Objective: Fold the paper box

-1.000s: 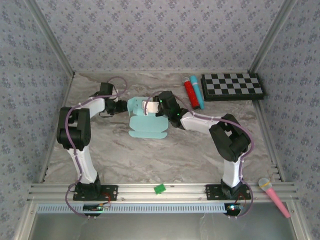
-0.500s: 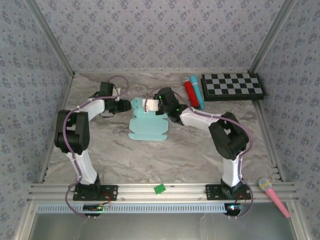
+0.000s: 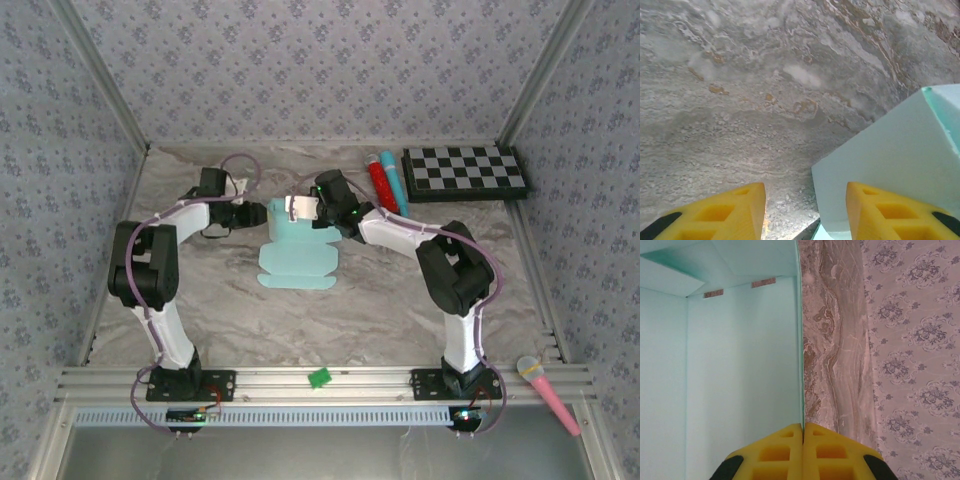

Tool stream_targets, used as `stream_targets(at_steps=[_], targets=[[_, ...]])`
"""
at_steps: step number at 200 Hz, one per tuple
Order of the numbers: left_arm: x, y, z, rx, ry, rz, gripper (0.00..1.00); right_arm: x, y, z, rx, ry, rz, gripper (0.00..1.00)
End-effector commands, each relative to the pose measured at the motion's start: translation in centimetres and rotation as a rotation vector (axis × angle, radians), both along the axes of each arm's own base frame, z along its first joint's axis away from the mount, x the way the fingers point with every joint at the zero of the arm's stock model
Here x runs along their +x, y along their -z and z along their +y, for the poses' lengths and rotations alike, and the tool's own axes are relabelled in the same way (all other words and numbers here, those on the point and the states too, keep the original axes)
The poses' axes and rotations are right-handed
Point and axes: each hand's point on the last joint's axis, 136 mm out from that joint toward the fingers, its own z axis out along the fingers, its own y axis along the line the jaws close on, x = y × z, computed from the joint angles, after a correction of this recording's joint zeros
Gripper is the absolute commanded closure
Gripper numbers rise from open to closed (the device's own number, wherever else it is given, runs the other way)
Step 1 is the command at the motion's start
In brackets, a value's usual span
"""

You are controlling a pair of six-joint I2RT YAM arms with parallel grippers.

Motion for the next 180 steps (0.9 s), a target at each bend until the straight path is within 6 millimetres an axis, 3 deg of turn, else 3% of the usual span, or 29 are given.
stream_targets(at_steps=[1,63,114,180], targets=[[-0.8,-2.0,-1.8,-0.055,0.1,-0.061,0.56,-0.2,0.5,0.4,-0.003,-0.007,0.038,1.0],[-1.9,-2.3,-2.4,-0.049,0.154,-0.09,0.6,-0.1,0.7,0.3,-0.012,0.002,0.03,1.0],[-2.4,-2.9,-2.6,-0.056,0.182,-0.113,0.7,-0.3,0.8,0.5,-0.02,0.001,0.025,1.0],[-3.2,-3.5,-2.9,-0.064,0.232,-0.171,0.63,-0.3,0.8,0.7,-0.027,0.004,0.021,1.0]])
